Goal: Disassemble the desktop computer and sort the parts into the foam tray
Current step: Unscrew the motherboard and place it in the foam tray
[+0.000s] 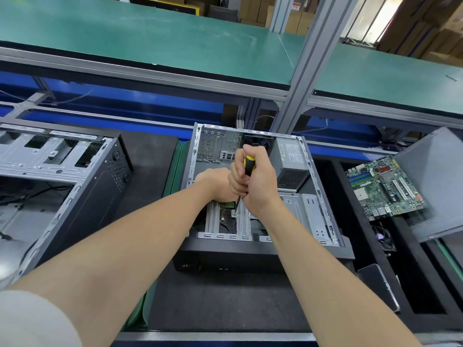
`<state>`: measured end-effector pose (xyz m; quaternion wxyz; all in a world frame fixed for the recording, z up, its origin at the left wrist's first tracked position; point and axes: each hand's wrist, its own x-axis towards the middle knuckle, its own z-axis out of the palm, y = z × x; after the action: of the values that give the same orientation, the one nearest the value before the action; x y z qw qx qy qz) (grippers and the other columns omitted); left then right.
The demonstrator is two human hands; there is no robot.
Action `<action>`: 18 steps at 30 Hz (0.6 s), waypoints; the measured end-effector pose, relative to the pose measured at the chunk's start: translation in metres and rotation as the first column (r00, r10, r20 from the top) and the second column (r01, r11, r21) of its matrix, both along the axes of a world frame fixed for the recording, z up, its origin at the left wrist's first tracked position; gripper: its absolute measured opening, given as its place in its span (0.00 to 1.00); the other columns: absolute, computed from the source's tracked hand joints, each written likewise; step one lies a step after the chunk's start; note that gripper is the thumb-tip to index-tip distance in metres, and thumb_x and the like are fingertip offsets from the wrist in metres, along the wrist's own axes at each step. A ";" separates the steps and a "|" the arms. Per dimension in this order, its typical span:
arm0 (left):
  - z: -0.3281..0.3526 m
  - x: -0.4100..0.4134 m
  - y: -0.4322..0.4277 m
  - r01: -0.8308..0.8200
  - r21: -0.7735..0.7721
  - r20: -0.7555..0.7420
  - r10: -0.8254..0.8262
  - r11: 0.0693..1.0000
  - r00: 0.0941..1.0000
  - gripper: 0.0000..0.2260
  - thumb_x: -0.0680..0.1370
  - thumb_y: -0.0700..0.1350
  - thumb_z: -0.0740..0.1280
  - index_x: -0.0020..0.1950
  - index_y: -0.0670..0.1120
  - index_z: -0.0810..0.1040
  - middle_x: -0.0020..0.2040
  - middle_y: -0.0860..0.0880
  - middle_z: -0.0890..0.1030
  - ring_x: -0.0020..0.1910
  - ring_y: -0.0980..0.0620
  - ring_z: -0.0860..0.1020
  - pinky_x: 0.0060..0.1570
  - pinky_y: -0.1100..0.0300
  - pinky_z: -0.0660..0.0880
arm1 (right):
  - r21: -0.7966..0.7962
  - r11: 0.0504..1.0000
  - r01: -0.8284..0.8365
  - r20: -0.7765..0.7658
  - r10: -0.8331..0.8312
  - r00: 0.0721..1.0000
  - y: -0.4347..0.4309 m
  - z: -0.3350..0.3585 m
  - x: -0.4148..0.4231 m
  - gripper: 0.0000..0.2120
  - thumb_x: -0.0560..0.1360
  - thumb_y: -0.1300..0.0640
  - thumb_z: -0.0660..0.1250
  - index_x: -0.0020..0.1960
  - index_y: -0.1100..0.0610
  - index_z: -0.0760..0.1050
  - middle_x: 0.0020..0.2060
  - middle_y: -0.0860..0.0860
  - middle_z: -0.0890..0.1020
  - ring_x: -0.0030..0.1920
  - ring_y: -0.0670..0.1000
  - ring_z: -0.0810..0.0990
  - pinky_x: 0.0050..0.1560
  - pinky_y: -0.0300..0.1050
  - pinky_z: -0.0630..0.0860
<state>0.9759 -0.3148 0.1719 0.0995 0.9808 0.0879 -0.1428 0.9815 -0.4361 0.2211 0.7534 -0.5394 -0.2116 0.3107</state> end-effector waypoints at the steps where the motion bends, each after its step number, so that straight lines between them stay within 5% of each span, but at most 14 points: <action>1: -0.001 0.000 0.000 0.001 -0.003 0.008 -0.001 1.000 1.000 0.12 0.79 0.54 0.59 0.37 0.52 0.67 0.39 0.55 0.74 0.45 0.48 0.76 0.43 0.56 0.70 | -0.002 1.000 -0.011 0.017 0.011 1.000 -0.001 0.000 0.000 0.21 0.83 0.53 0.54 0.32 0.58 0.61 0.23 0.51 0.55 0.24 0.49 0.50 0.26 0.42 0.48; 5: -0.002 -0.002 0.000 0.006 -0.025 0.034 -0.005 1.000 0.999 0.14 0.79 0.55 0.61 0.36 0.52 0.65 0.36 0.59 0.69 0.44 0.50 0.73 0.45 0.58 0.68 | -0.037 0.996 -0.077 0.082 0.080 0.993 0.000 0.001 -0.002 0.19 0.77 0.51 0.56 0.31 0.58 0.62 0.24 0.53 0.54 0.24 0.49 0.52 0.29 0.48 0.46; 9: 0.001 -0.003 -0.001 0.016 -0.035 0.040 -0.015 0.999 0.999 0.11 0.79 0.53 0.60 0.39 0.51 0.69 0.37 0.57 0.72 0.44 0.49 0.74 0.44 0.57 0.69 | -0.007 0.997 -0.074 0.067 0.075 0.995 -0.001 0.000 -0.002 0.19 0.81 0.47 0.56 0.35 0.57 0.67 0.24 0.53 0.62 0.21 0.48 0.55 0.25 0.43 0.49; 14: 0.010 0.005 0.004 0.123 -0.199 -0.109 -0.146 0.972 0.983 0.09 0.82 0.45 0.62 0.54 0.41 0.78 0.52 0.43 0.79 0.57 0.41 0.77 0.61 0.51 0.74 | 0.057 0.998 0.002 0.075 -0.007 0.997 -0.001 -0.005 -0.006 0.19 0.80 0.46 0.57 0.35 0.56 0.63 0.21 0.51 0.61 0.21 0.49 0.57 0.23 0.40 0.56; 16: 0.017 0.008 0.004 0.132 -0.243 -0.173 -0.177 0.961 0.969 0.09 0.83 0.37 0.61 0.58 0.34 0.77 0.54 0.37 0.76 0.56 0.43 0.74 0.61 0.57 0.68 | 0.044 0.997 0.068 0.125 -0.073 0.990 0.001 -0.006 -0.009 0.20 0.80 0.48 0.58 0.32 0.55 0.65 0.21 0.52 0.64 0.23 0.51 0.61 0.28 0.44 0.64; 18: 0.024 0.008 0.005 0.103 -0.260 -0.232 -0.165 0.960 0.958 0.11 0.85 0.40 0.59 0.64 0.36 0.75 0.55 0.42 0.72 0.55 0.47 0.69 0.60 0.59 0.65 | -0.012 0.986 0.166 0.178 -0.161 0.971 0.002 -0.006 -0.011 0.21 0.79 0.47 0.62 0.31 0.55 0.69 0.25 0.56 0.69 0.28 0.53 0.68 0.38 0.46 0.71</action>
<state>0.9843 -0.3102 0.1957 0.1978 0.9386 0.0144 -0.2824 0.9705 -0.4346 0.2155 0.7475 -0.5905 -0.2282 0.2013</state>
